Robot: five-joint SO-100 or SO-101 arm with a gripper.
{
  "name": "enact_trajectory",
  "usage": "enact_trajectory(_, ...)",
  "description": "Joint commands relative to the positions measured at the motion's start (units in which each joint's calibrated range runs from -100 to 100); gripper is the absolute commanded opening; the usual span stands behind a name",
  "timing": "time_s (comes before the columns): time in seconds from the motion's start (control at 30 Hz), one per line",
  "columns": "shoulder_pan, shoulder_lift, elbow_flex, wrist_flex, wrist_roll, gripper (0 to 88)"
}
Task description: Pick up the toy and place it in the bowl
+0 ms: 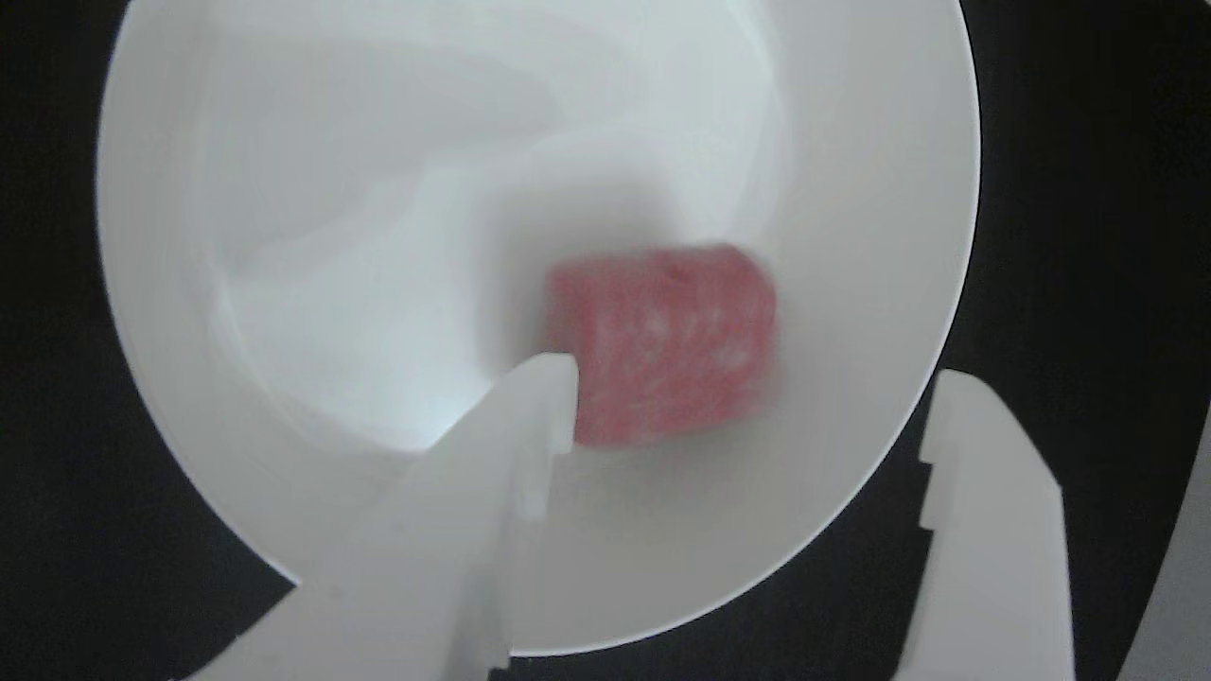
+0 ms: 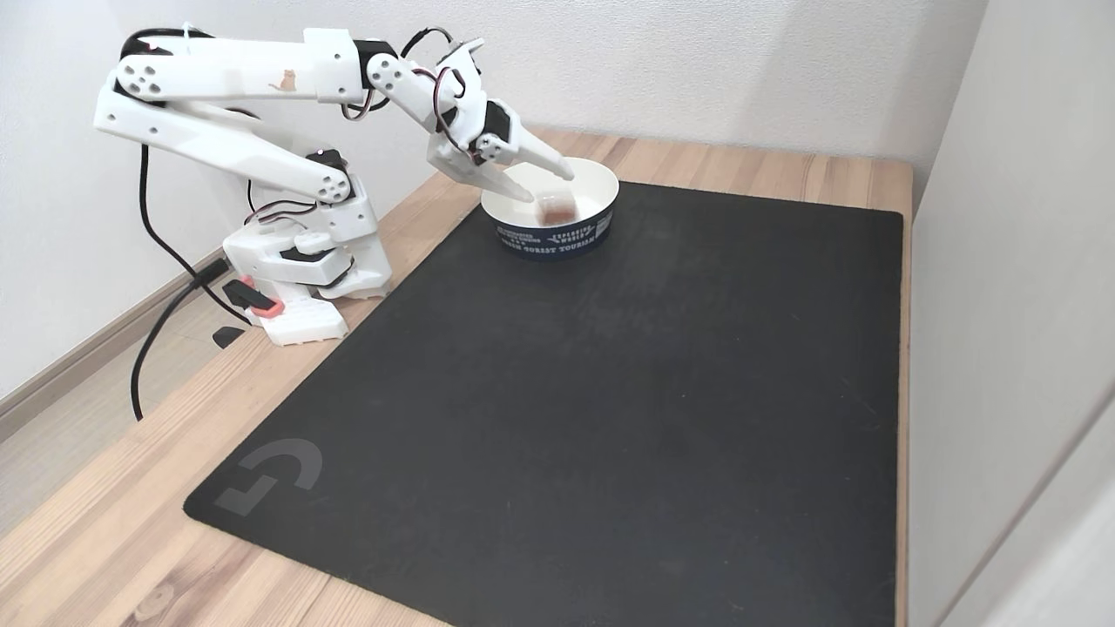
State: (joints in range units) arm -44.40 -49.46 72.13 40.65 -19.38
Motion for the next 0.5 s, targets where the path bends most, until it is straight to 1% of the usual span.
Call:
enact_trajectory(0.0,-0.22,-1.1,-0.16,-0.35,0.23,25.1)
enact_trajectory(0.1,-0.14,-1.19,-0.16,-0.43,0.23,25.1)
enact_trajectory(0.17,0.2,-1.19,-0.79,-1.11,0.23,22.7)
enact_trajectory(0.27,1.78,-2.19,-2.41,-2.04,0.23,12.0)
enact_trajectory(0.3,3.46,-4.36,-3.32,-2.72,0.28,2.8)
enact_trajectory(0.33,4.46,-5.61,-3.68,-3.05,0.33,1.2)
enact_trajectory(0.4,7.81,-8.36,-3.86,-3.56,0.33,3.0)
enact_trajectory(0.43,12.24,-11.36,-3.5,-3.82,0.38,2.5)
enact_trajectory(0.47,14.92,-12.94,-3.14,-3.82,0.38,2.5)
